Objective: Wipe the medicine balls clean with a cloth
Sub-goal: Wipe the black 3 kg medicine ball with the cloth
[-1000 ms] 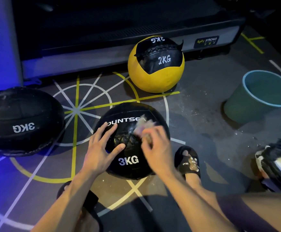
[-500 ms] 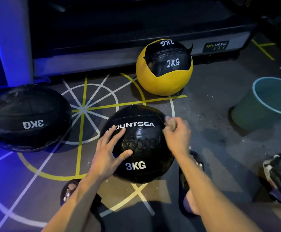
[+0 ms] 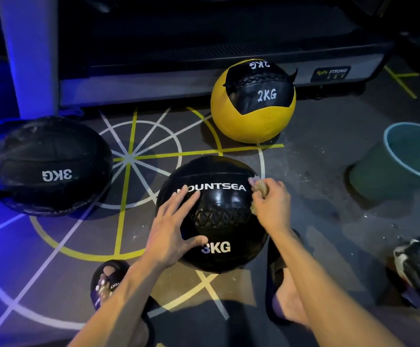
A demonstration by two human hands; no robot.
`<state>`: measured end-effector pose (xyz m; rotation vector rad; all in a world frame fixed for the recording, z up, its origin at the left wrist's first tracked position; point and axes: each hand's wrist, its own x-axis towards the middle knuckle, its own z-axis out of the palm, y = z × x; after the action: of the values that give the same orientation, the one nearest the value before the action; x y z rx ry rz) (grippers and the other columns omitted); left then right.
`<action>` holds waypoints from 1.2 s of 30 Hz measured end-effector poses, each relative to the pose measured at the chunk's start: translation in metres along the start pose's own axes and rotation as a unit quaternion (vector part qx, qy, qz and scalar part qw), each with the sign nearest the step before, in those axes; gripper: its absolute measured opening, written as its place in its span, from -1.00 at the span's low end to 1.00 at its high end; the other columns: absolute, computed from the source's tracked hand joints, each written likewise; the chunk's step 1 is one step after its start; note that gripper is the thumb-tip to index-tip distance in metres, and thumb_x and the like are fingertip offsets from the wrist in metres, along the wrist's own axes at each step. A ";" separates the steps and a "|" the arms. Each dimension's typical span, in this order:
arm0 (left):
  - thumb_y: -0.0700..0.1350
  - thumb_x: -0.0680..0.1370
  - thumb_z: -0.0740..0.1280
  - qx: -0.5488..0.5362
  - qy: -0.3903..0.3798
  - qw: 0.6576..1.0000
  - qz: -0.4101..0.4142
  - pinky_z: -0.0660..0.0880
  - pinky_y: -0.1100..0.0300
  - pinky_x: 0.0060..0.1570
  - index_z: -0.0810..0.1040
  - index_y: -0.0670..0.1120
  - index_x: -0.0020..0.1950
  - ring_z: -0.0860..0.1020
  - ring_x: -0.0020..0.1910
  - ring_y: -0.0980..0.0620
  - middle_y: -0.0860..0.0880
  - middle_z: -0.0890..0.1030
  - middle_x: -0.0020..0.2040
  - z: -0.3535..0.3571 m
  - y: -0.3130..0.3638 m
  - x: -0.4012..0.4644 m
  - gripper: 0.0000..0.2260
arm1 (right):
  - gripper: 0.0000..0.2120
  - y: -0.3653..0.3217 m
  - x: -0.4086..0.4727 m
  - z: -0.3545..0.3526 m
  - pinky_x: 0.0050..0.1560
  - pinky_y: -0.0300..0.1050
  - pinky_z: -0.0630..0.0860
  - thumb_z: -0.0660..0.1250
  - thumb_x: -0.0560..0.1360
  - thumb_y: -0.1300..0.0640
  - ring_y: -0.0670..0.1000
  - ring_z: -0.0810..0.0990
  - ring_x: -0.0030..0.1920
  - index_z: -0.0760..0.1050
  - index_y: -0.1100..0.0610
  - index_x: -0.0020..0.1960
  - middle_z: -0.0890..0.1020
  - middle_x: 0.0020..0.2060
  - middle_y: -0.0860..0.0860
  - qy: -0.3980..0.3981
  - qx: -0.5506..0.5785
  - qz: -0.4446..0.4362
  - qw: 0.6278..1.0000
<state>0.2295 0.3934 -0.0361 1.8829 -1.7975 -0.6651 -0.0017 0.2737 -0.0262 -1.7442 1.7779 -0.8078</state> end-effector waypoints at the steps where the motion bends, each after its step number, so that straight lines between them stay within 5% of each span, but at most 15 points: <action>1: 0.29 0.37 0.55 0.003 0.006 1.000 -0.002 0.12 -0.14 0.56 -0.03 0.34 0.63 -0.06 0.64 0.10 0.28 -0.06 0.66 0.002 0.004 0.002 0.00 | -0.81 -0.011 -0.010 0.005 0.06 -0.13 0.56 0.36 0.53 0.25 -0.09 0.56 -0.01 0.58 -0.01 0.06 0.53 0.03 -0.06 -0.010 0.013 -0.036 0.999; 5: 0.38 0.32 0.51 -0.038 0.049 0.998 -0.027 0.22 -0.08 0.56 -0.01 0.09 0.69 0.06 0.64 0.12 0.15 0.05 0.67 0.006 0.004 0.002 0.10 | -0.69 -0.058 -0.064 0.022 0.18 -0.24 0.49 0.31 0.59 0.21 -0.14 0.49 0.16 0.51 0.01 0.30 0.44 0.23 -0.09 -0.164 -0.042 -0.292 0.941; 8: 0.53 0.30 0.40 -0.032 0.051 0.998 -0.020 0.18 0.03 0.56 0.04 0.03 0.69 0.07 0.64 0.14 0.12 0.01 0.68 0.008 0.000 -0.002 0.13 | -0.70 -0.040 -0.055 0.003 0.06 -0.19 0.56 0.27 0.61 0.20 -0.10 0.50 0.13 0.44 0.00 0.31 0.40 0.24 -0.10 -0.210 -0.081 -0.359 0.906; 10: 0.50 0.31 0.43 -0.019 0.036 0.999 -0.012 0.09 0.07 0.56 0.00 0.05 0.69 0.03 0.64 0.14 0.13 -0.02 0.69 0.007 0.002 0.000 0.13 | -0.75 -0.014 -0.044 -0.013 -0.05 -0.29 0.56 0.28 0.60 0.20 -0.14 0.54 0.03 0.46 -0.04 0.23 0.40 0.22 -0.16 -0.157 -0.049 -0.290 0.943; 12: 0.36 0.36 0.52 -0.009 -0.011 1.000 -0.011 -0.01 0.11 0.57 -0.04 0.07 0.69 -0.03 0.62 0.19 0.14 -0.06 0.68 -0.002 0.003 0.007 0.11 | -0.80 0.008 -0.039 -0.024 -0.04 -0.50 0.44 0.32 0.59 0.24 -0.12 0.56 0.03 0.50 0.00 0.15 0.45 0.12 -0.14 -0.070 0.007 -0.123 0.990; 14: 0.18 0.46 0.54 -0.019 -0.079 0.997 -0.010 -0.04 0.10 0.60 -0.02 0.07 0.69 -0.02 0.59 0.23 0.18 -0.05 0.66 -0.020 0.004 0.016 -0.01 | -0.82 0.023 -0.039 -0.022 -0.06 -0.63 0.28 0.32 0.59 0.27 -0.04 0.53 0.07 0.50 0.11 0.16 0.46 0.06 -0.10 -0.018 0.010 -0.010 1.000; 19: -0.03 0.73 0.20 -0.167 -0.137 0.973 -0.079 0.03 0.06 0.62 0.24 0.10 0.63 0.11 0.54 0.25 0.26 0.15 0.61 -0.048 0.012 0.026 -0.54 | -0.83 0.004 -0.055 -0.004 -0.03 -0.43 0.37 0.30 0.57 0.31 -0.10 0.52 -0.01 0.51 0.12 0.11 0.45 0.06 -0.08 0.068 0.054 0.018 0.996; 23: 0.19 0.73 -0.01 -0.333 -0.144 0.918 -0.160 0.11 0.19 0.50 0.36 0.10 0.58 0.19 0.57 0.15 0.16 0.28 0.60 -0.050 0.026 0.027 -0.54 | -0.72 -0.044 -0.084 0.029 0.13 -0.21 0.54 0.36 0.50 0.29 -0.14 0.52 0.09 0.57 0.06 0.17 0.49 0.17 -0.10 -0.015 -0.027 -0.227 0.973; 26: 0.28 0.69 -0.12 -0.366 -0.124 0.905 -0.179 0.15 0.18 0.50 0.40 0.11 0.56 0.28 0.55 0.11 0.13 0.42 0.53 -0.048 0.024 0.028 -0.43 | -0.70 -0.056 -0.088 0.042 0.23 -0.10 0.53 0.53 0.37 0.20 0.02 0.60 0.11 0.64 0.11 0.10 0.62 0.10 0.03 -0.100 -0.185 -0.439 0.874; 29: 0.31 0.67 -0.18 -0.373 -0.119 0.903 -0.175 0.07 0.11 0.56 0.32 0.12 0.60 0.23 0.58 0.10 0.23 0.41 0.52 -0.045 0.021 0.029 -0.39 | -0.74 -0.033 -0.075 0.016 0.21 -0.07 0.59 0.45 0.40 0.18 0.03 0.61 0.14 0.64 0.08 0.09 0.63 0.12 0.01 -0.182 -0.228 -0.505 0.813; 31: 0.33 0.66 -0.18 -0.385 -0.110 0.901 -0.166 0.04 0.01 0.61 0.36 0.21 0.53 0.24 0.58 0.09 0.24 0.42 0.51 -0.042 0.019 0.032 -0.43 | -0.73 -0.008 -0.065 -0.008 0.17 -0.03 0.61 0.42 0.43 0.21 0.01 0.58 0.15 0.63 0.05 0.12 0.59 0.15 -0.03 -0.205 -0.217 -0.443 0.845; 34: 0.33 0.67 -0.20 -0.427 -0.098 0.887 -0.150 0.16 0.15 0.54 0.42 0.28 0.40 0.30 0.51 0.19 0.23 0.47 0.47 -0.038 0.022 0.034 -0.49 | -0.77 0.003 -0.045 -0.034 0.06 -0.42 0.40 0.41 0.47 0.28 -0.20 0.50 -0.01 0.60 0.03 0.06 0.52 0.07 -0.12 -0.096 -0.104 -0.224 0.964; 36: 0.31 0.68 -0.24 -0.453 -0.097 0.873 -0.149 0.21 0.29 0.40 0.36 0.13 0.53 0.36 0.43 0.28 0.25 0.51 0.43 -0.031 0.026 0.035 -0.40 | -0.77 -0.010 -0.047 -0.031 -0.05 -0.54 0.34 0.41 0.49 0.30 -0.29 0.48 -0.10 0.59 0.03 0.06 0.48 0.04 -0.15 -0.045 -0.054 -0.142 0.987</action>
<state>0.2301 0.3575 0.0032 1.4319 -0.9580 -1.5282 -0.0154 0.3228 -0.0001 -2.1035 1.5610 -0.7438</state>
